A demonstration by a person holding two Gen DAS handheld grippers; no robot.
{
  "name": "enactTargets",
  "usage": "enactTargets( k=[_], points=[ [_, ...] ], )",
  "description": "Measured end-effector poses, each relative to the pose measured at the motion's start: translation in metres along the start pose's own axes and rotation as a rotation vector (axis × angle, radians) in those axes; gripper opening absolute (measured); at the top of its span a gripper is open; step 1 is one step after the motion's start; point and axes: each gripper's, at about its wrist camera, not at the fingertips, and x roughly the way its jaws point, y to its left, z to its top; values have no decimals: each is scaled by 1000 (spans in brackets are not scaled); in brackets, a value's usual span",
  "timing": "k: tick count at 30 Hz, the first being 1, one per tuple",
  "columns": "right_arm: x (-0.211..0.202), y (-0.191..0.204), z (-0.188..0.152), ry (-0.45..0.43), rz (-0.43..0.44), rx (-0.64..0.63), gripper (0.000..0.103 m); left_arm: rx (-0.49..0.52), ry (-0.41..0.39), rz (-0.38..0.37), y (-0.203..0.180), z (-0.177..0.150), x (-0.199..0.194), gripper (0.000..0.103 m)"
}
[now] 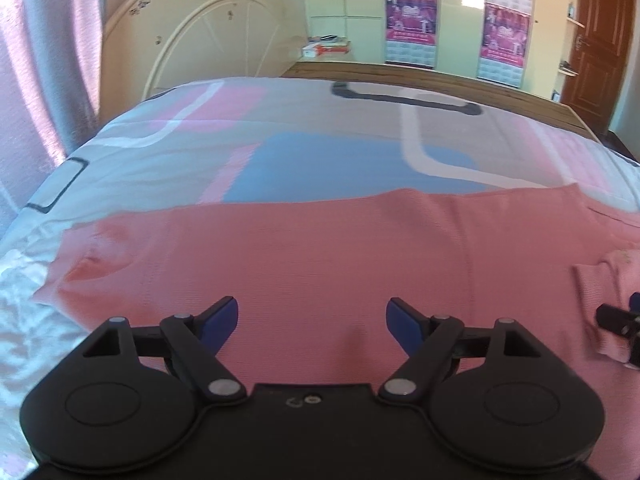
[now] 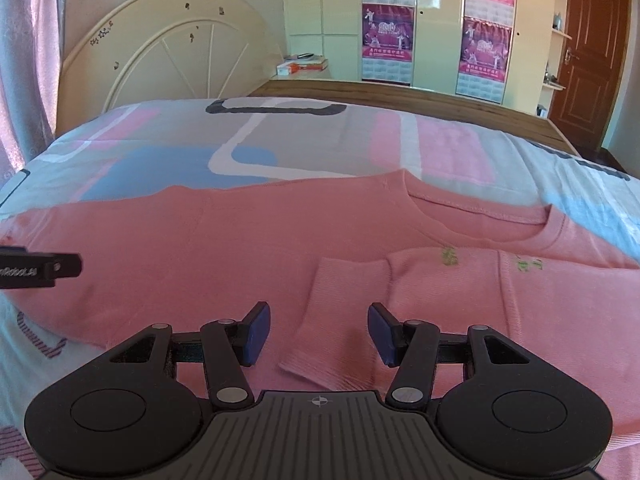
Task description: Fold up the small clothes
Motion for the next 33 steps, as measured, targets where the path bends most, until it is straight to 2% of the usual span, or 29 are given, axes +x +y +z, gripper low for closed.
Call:
enactTargets(
  k=[4,5,7,8,12,19,23,26,29,30,32,33],
  points=[
    [9,1,6,-20,-39,20,54,-15,7,29,20,-1,6,81],
    [15,0,6,-6,-53,18,54,-19,10,35,24,-1,7,81],
    [32,-2,3,83,-50,14,54,-30,21,45,33,-2,10,81],
    [36,-3,2,87,-40,24,54,-34,26,51,39,-3,12,81],
    [29,-2,7,48,-32,32,54,-73,48,77,68,-9,16,83],
    [25,-9,11,25,-65,35,54,-287,112,120,142,-30,28,84],
    [24,-13,11,25,-73,57,54,-423,94,71,172,-34,33,87],
    [24,-10,10,31,-73,48,54,-495,74,40,183,-30,38,93],
    [25,-8,9,33,-70,52,54,-552,22,22,190,-26,45,93],
    [26,-7,9,33,-68,54,54,-570,-5,19,193,-26,46,88],
    [27,-6,8,30,-69,51,54,-592,-45,37,196,-26,48,72],
    [27,-5,8,28,-71,48,54,-594,-62,51,198,-25,48,56]
  ],
)
